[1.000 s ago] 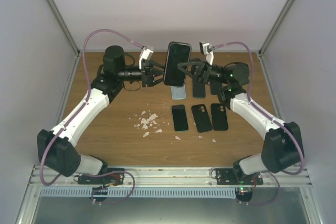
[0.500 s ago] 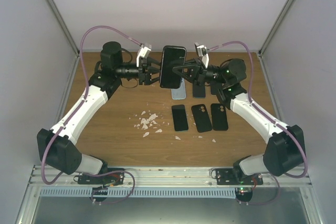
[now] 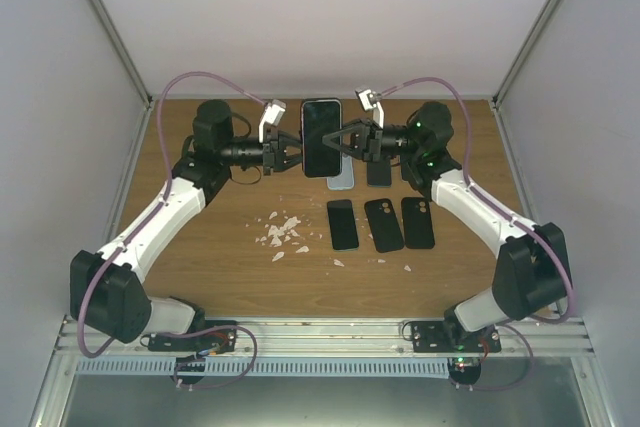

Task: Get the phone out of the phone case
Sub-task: Remove the phone case from the phone.

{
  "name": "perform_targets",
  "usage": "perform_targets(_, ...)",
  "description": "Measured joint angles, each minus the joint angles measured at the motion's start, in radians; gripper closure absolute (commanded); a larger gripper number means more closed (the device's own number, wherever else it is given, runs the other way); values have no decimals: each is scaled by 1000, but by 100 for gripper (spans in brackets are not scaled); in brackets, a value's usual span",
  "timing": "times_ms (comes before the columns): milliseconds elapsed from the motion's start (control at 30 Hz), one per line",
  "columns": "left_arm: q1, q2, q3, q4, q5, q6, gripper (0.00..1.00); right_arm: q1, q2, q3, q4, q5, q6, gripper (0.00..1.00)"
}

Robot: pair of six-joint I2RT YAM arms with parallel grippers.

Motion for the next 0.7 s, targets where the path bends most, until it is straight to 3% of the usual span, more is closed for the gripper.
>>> perform_targets(167, 7, -7, -77, 84, -26, -94, 98, -11, 21, 8, -85, -14, -3, 95)
perform_targets(333, 16, -7, -135, 169, -57, -200, 100, -26, 44, 41, -188, -29, -37, 73)
perform_targets(433, 28, -13, -147, 206, -86, -253, 100, -44, 53, 64, -264, -51, -76, 54)
perform_targets(600, 71, -24, -163, 237, -163, -317, 100, -83, 55, 125, -387, -68, -171, 32)
perform_targets(700, 80, -26, -177, 240, -186, -341, 100, -98, 55, 168, -454, -59, -248, 24)
